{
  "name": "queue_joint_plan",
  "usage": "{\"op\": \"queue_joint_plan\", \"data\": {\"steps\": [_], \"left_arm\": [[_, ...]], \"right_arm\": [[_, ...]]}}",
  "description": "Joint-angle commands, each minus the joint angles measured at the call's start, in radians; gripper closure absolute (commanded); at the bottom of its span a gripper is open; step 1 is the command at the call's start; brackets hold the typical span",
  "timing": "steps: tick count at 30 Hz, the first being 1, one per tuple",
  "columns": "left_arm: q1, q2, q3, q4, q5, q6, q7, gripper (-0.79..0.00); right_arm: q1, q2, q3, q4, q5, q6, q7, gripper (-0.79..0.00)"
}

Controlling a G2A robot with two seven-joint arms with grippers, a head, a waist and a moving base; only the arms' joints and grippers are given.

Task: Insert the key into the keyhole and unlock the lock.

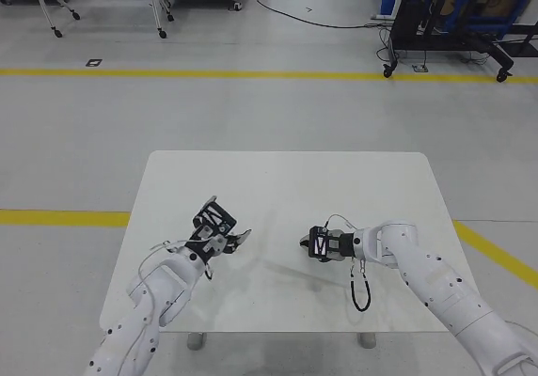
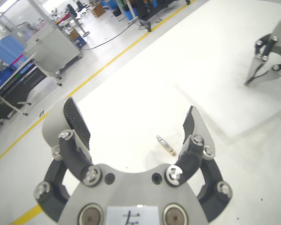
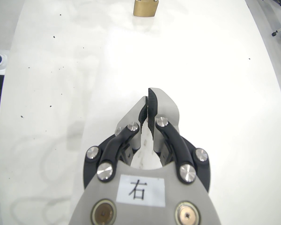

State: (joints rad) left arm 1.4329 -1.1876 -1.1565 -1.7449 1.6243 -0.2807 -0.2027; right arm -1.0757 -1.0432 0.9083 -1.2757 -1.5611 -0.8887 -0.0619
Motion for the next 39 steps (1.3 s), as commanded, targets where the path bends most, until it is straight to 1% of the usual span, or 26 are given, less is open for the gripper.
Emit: {"op": "queue_joint_plan", "data": {"steps": [1, 4, 7, 11, 15, 19, 25, 39], "left_arm": [[-0.067, -0.015, 0.077, 0.052, 0.002, 0.0, -0.026, -0.785], [-0.156, -0.04, 0.174, 0.124, 0.03, 0.017, -0.063, -0.785], [-0.218, -0.061, 0.246, 0.186, 0.052, 0.032, -0.076, -0.785], [-0.267, -0.083, 0.312, 0.254, 0.093, 0.063, -0.089, -0.785], [-0.294, -0.1, 0.359, 0.309, 0.13, 0.081, -0.094, -0.785], [-0.306, -0.108, 0.374, 0.35, 0.172, 0.101, -0.1, -0.785], [-0.298, -0.113, 0.374, 0.387, 0.181, 0.104, -0.086, -0.785], [-0.293, -0.125, 0.369, 0.429, 0.181, 0.087, -0.057, -0.785]], "right_arm": [[0.0, 0.0, 0.0, 0.0, 0.0, 0.0, 0.0, 0.0], [0.0, 0.0, 0.0, 0.0, 0.0, 0.0, 0.0, 0.0], [0.0, 0.0, 0.0, 0.0, 0.0, 0.0, 0.0, 0.0], [0.0, 0.0, 0.0, 0.0, 0.0, 0.0, 0.0, 0.0], [0.0, 0.0, 0.0, 0.0, 0.0, 0.0, 0.0, 0.0], [0.0, 0.0, 0.0, 0.0, 0.0, 0.0, 0.0, 0.0], [0.0, 0.0, 0.0, 0.0, 0.0, 0.0, 0.0, 0.0], [0.0, 0.0, 0.0, 0.0, 0.0, 0.0, 0.0, 0.0]]}}
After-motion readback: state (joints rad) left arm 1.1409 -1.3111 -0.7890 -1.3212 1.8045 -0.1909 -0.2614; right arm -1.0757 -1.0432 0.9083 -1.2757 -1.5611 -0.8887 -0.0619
